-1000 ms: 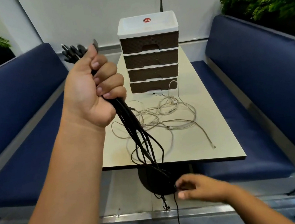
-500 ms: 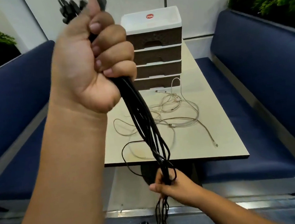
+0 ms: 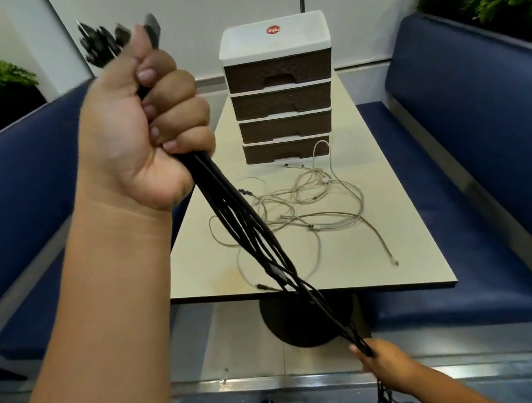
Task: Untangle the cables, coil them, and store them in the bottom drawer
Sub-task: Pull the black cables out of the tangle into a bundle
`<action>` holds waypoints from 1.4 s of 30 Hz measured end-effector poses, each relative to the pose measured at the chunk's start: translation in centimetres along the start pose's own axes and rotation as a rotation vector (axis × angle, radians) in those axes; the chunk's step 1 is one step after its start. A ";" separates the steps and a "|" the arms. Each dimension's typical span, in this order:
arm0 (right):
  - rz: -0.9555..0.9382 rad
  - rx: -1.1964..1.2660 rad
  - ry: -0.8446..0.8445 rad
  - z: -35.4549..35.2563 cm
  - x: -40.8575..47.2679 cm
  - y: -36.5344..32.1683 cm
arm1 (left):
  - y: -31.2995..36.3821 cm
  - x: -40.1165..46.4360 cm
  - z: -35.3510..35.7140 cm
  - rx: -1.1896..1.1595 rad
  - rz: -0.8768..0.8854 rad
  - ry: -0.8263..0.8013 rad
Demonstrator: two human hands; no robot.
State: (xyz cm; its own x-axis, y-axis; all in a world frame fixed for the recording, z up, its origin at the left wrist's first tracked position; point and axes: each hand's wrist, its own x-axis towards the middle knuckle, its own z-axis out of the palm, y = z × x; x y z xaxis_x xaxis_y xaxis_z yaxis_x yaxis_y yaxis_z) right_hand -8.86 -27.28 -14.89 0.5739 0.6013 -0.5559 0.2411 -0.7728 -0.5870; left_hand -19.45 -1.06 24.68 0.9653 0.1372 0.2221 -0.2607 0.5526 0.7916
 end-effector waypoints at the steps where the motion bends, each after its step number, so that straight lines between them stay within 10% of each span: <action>1: 0.025 0.059 0.026 -0.1 0.1 0.6 | -0.6 0.1 -0.2 -0.023 0.032 0.036; 15: 0.042 -0.058 -0.295 -3.4 -2.4 3.6 | -2.1 0.8 1.3 0.096 0.050 0.205; 18: -0.143 -0.113 -0.354 -7.5 -3.8 -2.3 | -5.3 1.1 1.7 0.087 -0.022 0.255; 24: -0.745 0.635 -0.144 -11.4 -10.7 -17.2 | -9.9 1.6 2.6 0.077 -0.100 0.258; 28: -0.632 0.725 0.086 -7.3 -9.6 -19.8 | -8.9 1.8 2.1 0.059 -0.055 0.243; 42: -0.406 0.376 -0.060 -1.2 -0.7 -13.1 | -3.0 2.1 -2.8 0.034 0.114 0.271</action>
State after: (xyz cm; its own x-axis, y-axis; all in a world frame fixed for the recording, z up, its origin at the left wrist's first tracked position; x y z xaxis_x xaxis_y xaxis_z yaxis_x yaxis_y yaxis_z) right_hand -11.45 -17.87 -6.10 0.4448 0.8550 -0.2669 0.1313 -0.3570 -0.9248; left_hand -16.56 -0.16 21.21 0.8972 0.4138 0.1546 -0.3638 0.4938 0.7898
